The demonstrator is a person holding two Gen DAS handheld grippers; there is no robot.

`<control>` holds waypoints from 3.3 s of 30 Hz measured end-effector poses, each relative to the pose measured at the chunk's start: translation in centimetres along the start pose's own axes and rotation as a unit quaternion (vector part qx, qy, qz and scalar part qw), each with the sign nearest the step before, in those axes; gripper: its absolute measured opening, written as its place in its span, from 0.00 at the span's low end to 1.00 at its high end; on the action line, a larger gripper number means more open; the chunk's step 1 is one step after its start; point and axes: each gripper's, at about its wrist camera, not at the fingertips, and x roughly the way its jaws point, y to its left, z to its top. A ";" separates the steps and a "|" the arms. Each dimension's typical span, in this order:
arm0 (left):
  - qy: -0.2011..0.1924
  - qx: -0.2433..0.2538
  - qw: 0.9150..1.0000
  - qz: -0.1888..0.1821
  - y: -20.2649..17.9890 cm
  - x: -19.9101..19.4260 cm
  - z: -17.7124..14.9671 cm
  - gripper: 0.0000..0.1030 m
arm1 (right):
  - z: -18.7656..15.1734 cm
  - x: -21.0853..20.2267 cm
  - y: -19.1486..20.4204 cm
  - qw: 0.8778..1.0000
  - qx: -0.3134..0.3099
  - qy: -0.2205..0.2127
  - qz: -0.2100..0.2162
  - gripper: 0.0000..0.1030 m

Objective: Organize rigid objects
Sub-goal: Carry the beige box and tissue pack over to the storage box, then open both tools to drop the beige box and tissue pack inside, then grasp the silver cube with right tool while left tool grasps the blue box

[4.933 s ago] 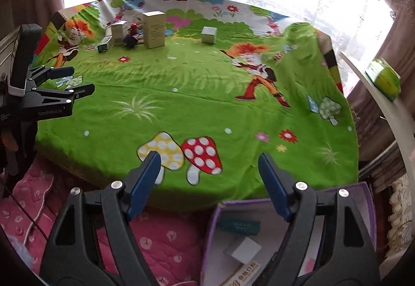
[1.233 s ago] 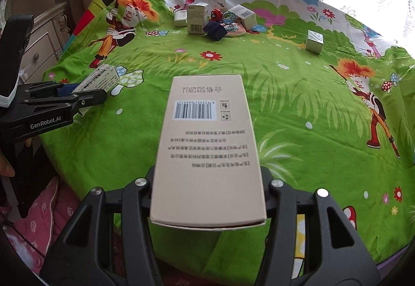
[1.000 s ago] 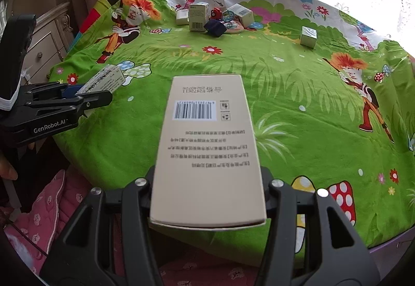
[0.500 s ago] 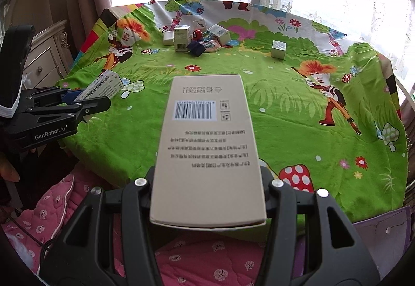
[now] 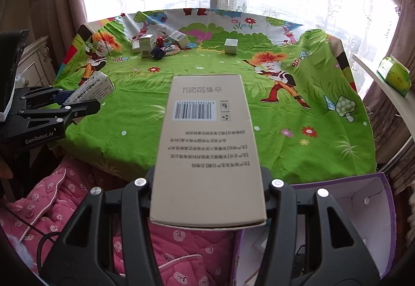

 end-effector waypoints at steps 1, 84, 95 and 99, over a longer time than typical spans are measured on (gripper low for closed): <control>0.001 0.010 1.000 -0.005 -0.8 0.0 0.1 0.33 | -0.3 -0.3 -0.5 1.000 0.004 0.000 -0.005 0.53; 0.038 -0.240 0.966 0.085 18.6 13.3 0.2 0.82 | 23.0 37.0 -3.8 0.989 0.081 0.096 -0.077 0.86; 0.077 -0.248 0.963 0.078 18.8 15.9 3.2 0.83 | 22.6 35.9 -3.2 0.995 0.041 0.088 -0.006 0.43; 0.068 -0.301 0.948 0.082 19.9 19.1 6.5 0.83 | 17.9 30.8 -1.9 0.997 -0.002 0.076 0.020 0.43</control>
